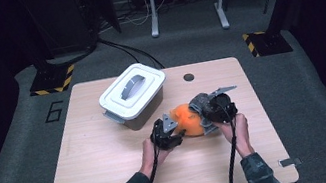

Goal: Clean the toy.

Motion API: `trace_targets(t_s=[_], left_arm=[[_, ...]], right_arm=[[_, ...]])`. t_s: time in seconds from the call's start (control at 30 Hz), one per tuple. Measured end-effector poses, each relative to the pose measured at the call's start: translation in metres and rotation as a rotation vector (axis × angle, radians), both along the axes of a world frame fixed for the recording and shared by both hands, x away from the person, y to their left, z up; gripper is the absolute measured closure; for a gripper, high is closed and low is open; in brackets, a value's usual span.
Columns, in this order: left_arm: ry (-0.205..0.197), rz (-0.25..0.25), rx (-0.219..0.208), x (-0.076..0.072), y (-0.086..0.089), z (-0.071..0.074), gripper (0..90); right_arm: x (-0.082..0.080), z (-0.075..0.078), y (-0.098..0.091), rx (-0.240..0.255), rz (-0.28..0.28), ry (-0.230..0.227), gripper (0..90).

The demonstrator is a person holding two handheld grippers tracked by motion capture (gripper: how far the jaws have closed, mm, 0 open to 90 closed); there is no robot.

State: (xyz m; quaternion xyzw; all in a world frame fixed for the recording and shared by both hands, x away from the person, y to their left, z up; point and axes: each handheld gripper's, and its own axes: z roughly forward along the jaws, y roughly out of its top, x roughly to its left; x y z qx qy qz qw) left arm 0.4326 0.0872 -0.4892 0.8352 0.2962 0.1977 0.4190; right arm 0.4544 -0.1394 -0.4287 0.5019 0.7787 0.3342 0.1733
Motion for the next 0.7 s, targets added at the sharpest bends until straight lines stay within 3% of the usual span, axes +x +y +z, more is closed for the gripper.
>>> trace_targets(t_s=[0.13,0.23,0.37,0.47,0.63,0.7], left_arm=[[-0.001,-0.008,-0.002,0.001,0.000,0.000,71.5],[0.058,-0.006,-0.036,0.003,0.001,0.002,79.7],[0.141,-0.001,-0.117,0.004,0.002,0.010,82.4],[0.171,0.014,-0.177,0.005,0.002,0.019,82.9],[0.226,0.007,-0.236,0.004,0.002,0.023,82.9],[0.232,0.009,-0.239,0.004,0.001,0.022,82.9]], right_arm=[[-0.002,-0.001,-0.003,0.013,0.001,-0.002,69.8],[-0.005,0.001,-0.006,0.030,-0.009,-0.011,69.8],[-0.012,0.007,-0.012,0.032,-0.010,-0.039,69.7],[-0.019,0.017,-0.010,0.028,0.000,-0.062,69.8],[-0.027,0.032,0.005,0.023,0.060,-0.095,69.7],[-0.028,0.033,0.014,0.020,0.084,-0.100,69.7]])
